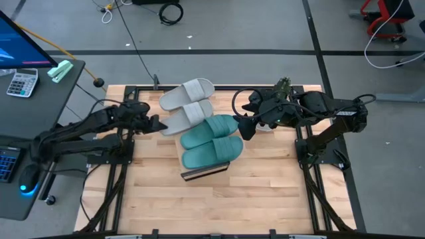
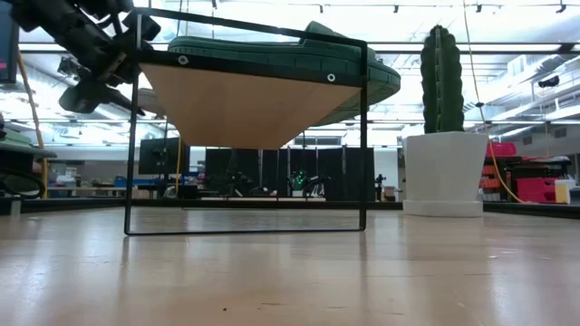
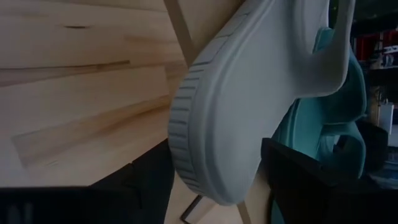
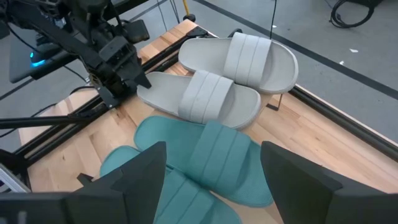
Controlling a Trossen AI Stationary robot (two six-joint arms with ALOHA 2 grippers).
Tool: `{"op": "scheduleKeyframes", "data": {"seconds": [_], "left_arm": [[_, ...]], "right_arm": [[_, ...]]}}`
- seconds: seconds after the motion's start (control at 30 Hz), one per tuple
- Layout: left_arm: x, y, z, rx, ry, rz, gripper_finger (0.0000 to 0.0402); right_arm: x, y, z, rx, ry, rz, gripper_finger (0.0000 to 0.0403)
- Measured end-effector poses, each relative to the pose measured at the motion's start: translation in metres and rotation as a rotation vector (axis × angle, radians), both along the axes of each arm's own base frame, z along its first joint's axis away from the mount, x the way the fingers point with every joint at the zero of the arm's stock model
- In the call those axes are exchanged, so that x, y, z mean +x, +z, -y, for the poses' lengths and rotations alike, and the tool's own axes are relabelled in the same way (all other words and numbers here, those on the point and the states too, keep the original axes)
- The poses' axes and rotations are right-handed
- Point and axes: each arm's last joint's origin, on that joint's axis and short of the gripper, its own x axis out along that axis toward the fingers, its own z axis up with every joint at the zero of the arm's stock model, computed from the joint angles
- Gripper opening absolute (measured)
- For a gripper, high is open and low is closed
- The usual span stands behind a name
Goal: Pick and place slides into the shelf
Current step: Adjust the white slipper
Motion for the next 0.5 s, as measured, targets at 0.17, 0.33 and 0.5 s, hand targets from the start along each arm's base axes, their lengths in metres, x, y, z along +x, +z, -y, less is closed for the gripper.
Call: {"op": "scheduleKeyframes", "data": {"seconds": [0.17, 0.33, 0.5], "left_arm": [[0.0041, -0.0022, 0.0009, 0.001, -0.005, -0.019, 0.0205], [0.0048, -0.0025, 0.0019, 0.018, -0.002, -0.027, 0.0143], [0.0045, -0.0021, 0.0012, 0.051, 0.008, -0.031, 0.0075]], "right_arm": [[0.0, 0.0, 0.0, 0.001, -0.001, 0.0, 0.0268], [0.0, 0.0, 0.0, 0.003, -0.002, 0.002, 0.0268], [0.0, 0.0, 0.0, 0.009, -0.006, 0.005, 0.0268]]}}
